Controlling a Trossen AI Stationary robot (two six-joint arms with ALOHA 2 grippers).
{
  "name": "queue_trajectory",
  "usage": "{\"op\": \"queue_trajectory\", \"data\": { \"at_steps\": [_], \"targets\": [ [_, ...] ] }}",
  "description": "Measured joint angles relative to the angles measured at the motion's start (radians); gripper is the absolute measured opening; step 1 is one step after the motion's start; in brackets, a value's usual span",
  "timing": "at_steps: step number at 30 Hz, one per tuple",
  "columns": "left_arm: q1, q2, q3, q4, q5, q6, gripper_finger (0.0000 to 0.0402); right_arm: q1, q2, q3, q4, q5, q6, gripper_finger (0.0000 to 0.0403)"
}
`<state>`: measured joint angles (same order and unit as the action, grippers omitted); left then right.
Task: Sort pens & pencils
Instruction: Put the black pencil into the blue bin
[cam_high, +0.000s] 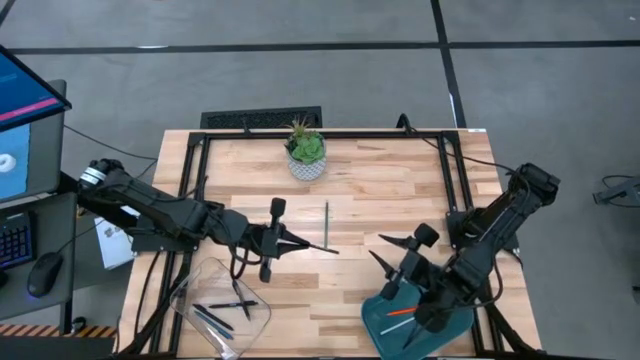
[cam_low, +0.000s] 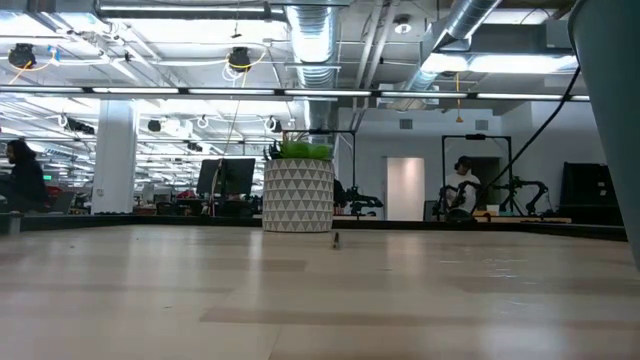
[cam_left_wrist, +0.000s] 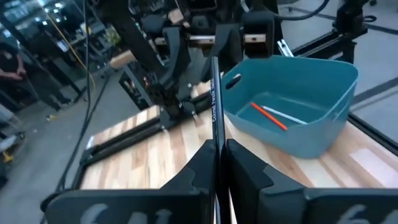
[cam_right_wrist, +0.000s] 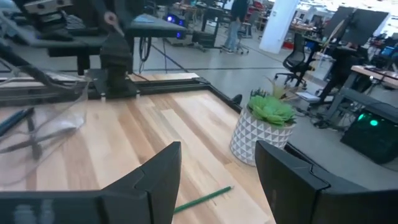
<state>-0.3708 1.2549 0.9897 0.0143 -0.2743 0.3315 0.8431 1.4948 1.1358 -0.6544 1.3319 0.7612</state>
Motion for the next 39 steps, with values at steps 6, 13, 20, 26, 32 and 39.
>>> {"op": "queue_trajectory", "data": {
  "at_steps": [6, 13, 20, 26, 32, 39],
  "targets": [
    [0.019, 0.007, 0.0, -0.002, 0.003, 0.03, 0.0013, -0.042, 0.0, 0.0, -0.021, -0.132, -0.008, 0.0228],
    [0.066, 0.007, 0.0, -0.001, 0.021, 0.024, 0.0013, -0.089, 0.0, 0.0, -0.039, -0.127, -0.009, 0.0228],
    [0.102, 0.007, -0.031, 0.069, 0.101, 0.034, 0.0013, -0.098, -0.001, -0.086, -0.033, 0.074, 0.087, 0.0228],
    [0.105, 0.007, -0.031, 0.135, 0.175, 0.058, 0.0013, -0.071, -0.001, -0.251, 0.0, 0.233, 0.364, 0.0228],
    [0.105, 0.031, -0.03, 0.2, 0.192, 0.068, 0.0013, -0.062, -0.001, -0.33, 0.024, 0.238, 0.503, 0.0228],
    [0.115, 0.11, -0.03, 0.253, 0.21, 0.075, 0.0013, -0.064, -0.001, -0.315, 0.177, 0.241, 0.316, 0.0228]
  ]
}}
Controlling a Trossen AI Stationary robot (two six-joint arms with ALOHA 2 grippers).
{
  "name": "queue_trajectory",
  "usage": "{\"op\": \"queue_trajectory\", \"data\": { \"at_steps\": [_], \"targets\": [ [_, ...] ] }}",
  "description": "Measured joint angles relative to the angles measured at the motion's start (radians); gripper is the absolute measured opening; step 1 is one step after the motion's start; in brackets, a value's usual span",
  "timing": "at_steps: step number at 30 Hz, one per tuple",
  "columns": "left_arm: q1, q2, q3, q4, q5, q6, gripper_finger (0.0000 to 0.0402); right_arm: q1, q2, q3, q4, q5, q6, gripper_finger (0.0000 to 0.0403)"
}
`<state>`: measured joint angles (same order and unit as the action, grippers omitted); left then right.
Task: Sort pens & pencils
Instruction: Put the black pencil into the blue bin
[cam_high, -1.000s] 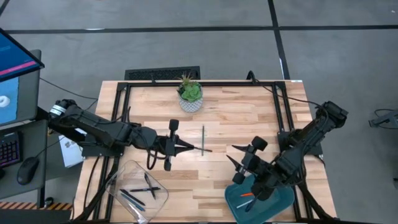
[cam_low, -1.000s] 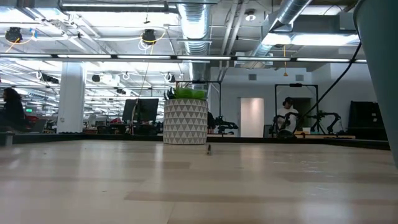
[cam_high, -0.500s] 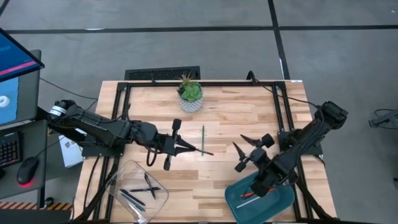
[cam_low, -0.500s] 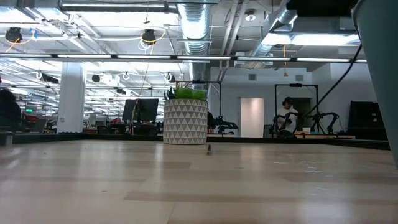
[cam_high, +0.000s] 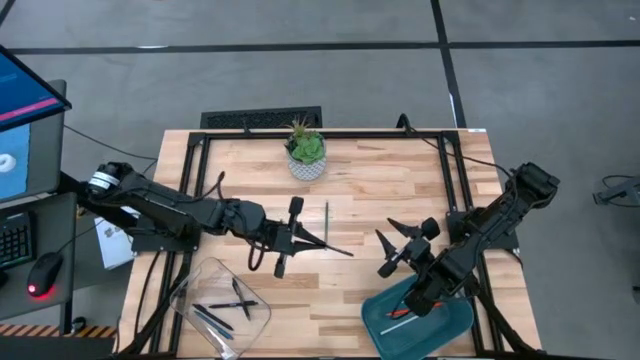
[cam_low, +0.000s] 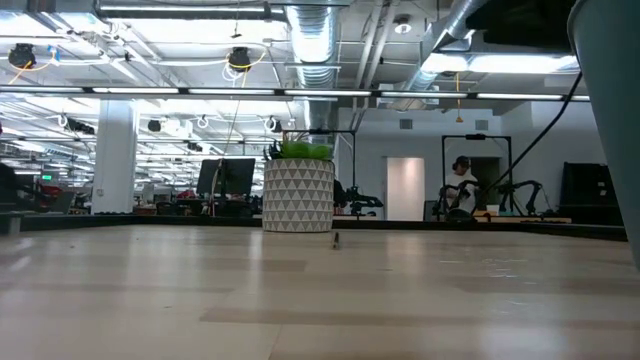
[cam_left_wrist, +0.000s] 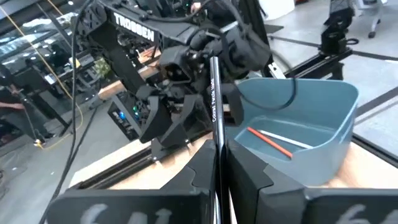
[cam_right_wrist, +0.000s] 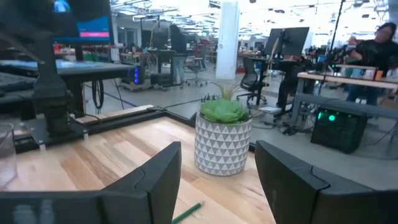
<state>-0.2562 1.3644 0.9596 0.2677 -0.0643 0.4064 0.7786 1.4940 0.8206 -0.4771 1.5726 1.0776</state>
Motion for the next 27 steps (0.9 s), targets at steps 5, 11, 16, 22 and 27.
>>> {"op": "queue_trajectory", "data": {
  "at_steps": [5, 11, 16, 22, 27],
  "targets": [
    [0.004, 0.027, 0.0, 0.053, 0.006, 0.025, 0.0013, 0.014, 0.0, 0.003, 0.052, 0.0, -0.076, 0.0228],
    [0.003, 0.029, 0.0, 0.053, 0.01, 0.026, 0.0013, 0.024, 0.0, 0.003, 0.073, 0.0, -0.09, 0.0228],
    [0.004, 0.029, 0.0, 0.053, 0.028, 0.027, 0.0013, 0.024, 0.0, 0.005, 0.149, -0.043, -0.215, 0.0228],
    [0.004, 0.029, 0.0, 0.057, 0.03, 0.027, 0.0013, 0.024, 0.0, 0.026, 0.33, -0.193, -0.478, 0.0228],
    [0.004, 0.029, 0.0, 0.058, 0.034, 0.026, 0.0013, 0.001, 0.0, 0.029, 0.636, -0.232, -0.852, 0.0228]
  ]
}}
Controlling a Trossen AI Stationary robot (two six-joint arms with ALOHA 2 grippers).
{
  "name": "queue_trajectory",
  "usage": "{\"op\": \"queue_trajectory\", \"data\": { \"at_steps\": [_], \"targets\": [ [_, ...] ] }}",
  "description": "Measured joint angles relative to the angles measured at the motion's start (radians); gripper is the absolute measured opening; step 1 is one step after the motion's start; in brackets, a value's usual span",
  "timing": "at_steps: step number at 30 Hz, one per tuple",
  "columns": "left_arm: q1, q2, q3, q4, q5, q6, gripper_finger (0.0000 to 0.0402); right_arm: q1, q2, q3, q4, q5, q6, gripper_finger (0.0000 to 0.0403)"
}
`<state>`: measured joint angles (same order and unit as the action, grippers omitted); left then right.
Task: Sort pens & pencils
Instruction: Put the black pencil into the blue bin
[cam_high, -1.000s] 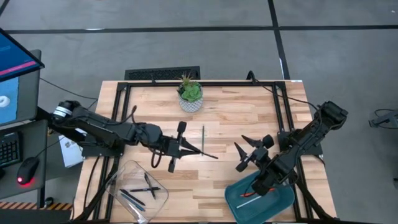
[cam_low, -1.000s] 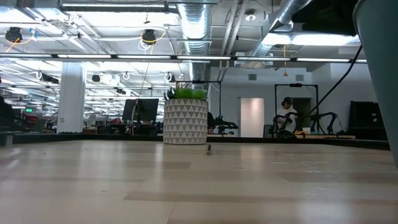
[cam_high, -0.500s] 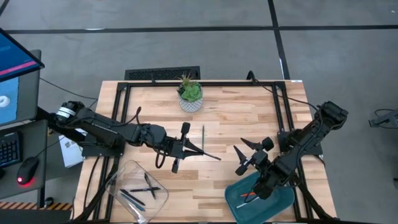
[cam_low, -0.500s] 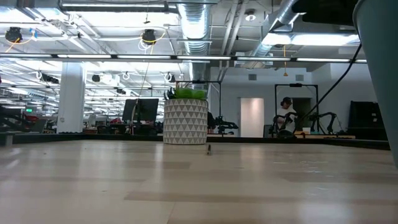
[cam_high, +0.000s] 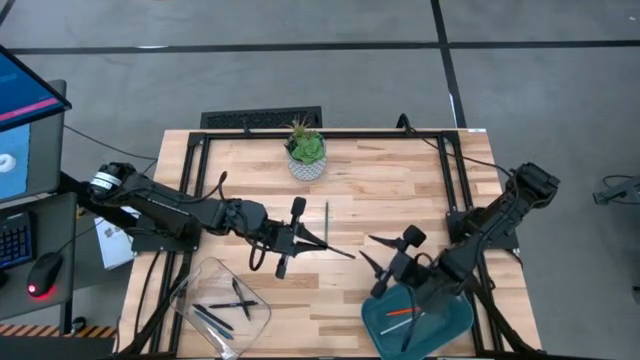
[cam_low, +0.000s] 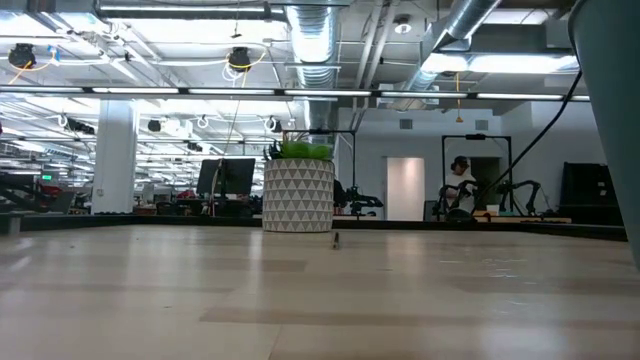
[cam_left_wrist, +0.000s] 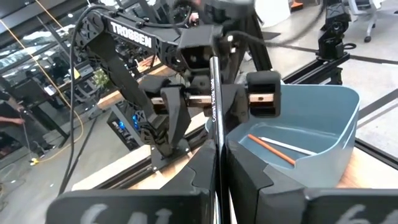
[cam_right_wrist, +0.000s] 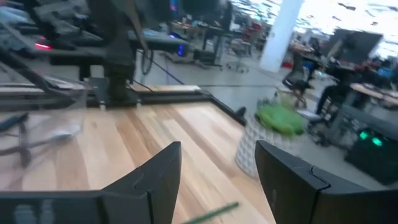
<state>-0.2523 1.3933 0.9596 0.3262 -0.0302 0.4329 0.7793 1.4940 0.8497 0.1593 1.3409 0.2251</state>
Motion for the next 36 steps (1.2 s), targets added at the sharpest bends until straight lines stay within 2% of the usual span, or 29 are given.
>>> {"op": "queue_trajectory", "data": {
  "at_steps": [3, 6, 11, 15, 20, 26, 36],
  "targets": [
    [0.0, 0.0, 0.0, 0.001, 0.008, 0.003, 0.0013, -0.027, 0.0, -0.004, 0.187, -0.062, -0.182, 0.0228],
    [0.0, 0.0, 0.0, 0.002, 0.008, 0.012, 0.0013, -0.066, 0.0, -0.041, 0.362, -0.137, -0.272, 0.0228],
    [0.0, 0.0, 0.0, 0.002, 0.008, 0.015, 0.0013, -0.127, 0.0, -0.163, 0.755, -0.401, -0.428, 0.0228],
    [0.0, 0.0, 0.0, 0.002, 0.008, 0.014, 0.0013, -0.153, 0.0, -0.247, 0.965, -0.467, -0.502, 0.0228],
    [0.0, 0.0, 0.0, 0.002, 0.008, 0.01, 0.0013, -0.167, 0.0, -0.28, 1.012, -0.586, -0.514, 0.0228],
    [0.0, 0.0, 0.0, 0.024, 0.008, 0.009, 0.0013, -0.167, 0.0, -0.277, 1.019, -0.633, -0.538, 0.0228],
    [0.02, 0.024, 0.002, 0.099, 0.007, 0.02, 0.0013, -0.207, 0.0, -0.276, 1.072, -0.649, -0.618, 0.0228]
  ]
}}
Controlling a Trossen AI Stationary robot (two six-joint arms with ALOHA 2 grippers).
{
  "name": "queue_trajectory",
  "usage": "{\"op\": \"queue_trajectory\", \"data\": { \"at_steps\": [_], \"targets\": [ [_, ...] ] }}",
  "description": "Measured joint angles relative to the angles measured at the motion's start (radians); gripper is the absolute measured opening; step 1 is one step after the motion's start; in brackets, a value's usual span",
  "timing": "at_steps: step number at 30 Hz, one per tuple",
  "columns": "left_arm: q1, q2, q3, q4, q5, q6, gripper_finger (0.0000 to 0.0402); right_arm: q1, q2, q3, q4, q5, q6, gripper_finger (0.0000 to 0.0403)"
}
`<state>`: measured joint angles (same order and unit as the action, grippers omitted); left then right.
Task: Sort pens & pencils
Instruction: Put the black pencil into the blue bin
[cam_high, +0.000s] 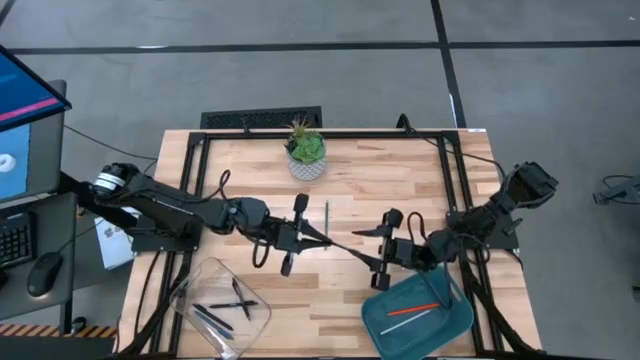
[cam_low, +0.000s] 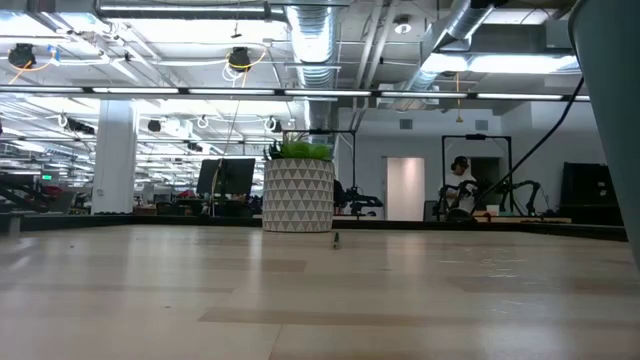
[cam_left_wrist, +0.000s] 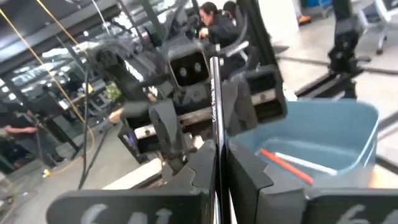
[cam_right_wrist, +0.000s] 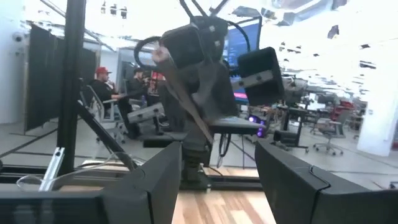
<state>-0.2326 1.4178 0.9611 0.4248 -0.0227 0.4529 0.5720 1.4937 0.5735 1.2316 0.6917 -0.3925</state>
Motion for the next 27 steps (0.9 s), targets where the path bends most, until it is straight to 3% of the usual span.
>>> {"op": "queue_trajectory", "data": {
  "at_steps": [5, 27],
  "targets": [
    [0.027, 0.065, 0.0, 0.058, 0.0, 0.016, 0.0013, -0.034, 0.0, 0.003, 0.0, -0.073, -0.001, 0.0228],
    [0.047, 0.089, -0.001, 0.109, 0.002, 0.007, 0.0013, -0.036, 0.0, 0.056, 0.0, -0.066, -0.11, 0.0228]
  ]
}}
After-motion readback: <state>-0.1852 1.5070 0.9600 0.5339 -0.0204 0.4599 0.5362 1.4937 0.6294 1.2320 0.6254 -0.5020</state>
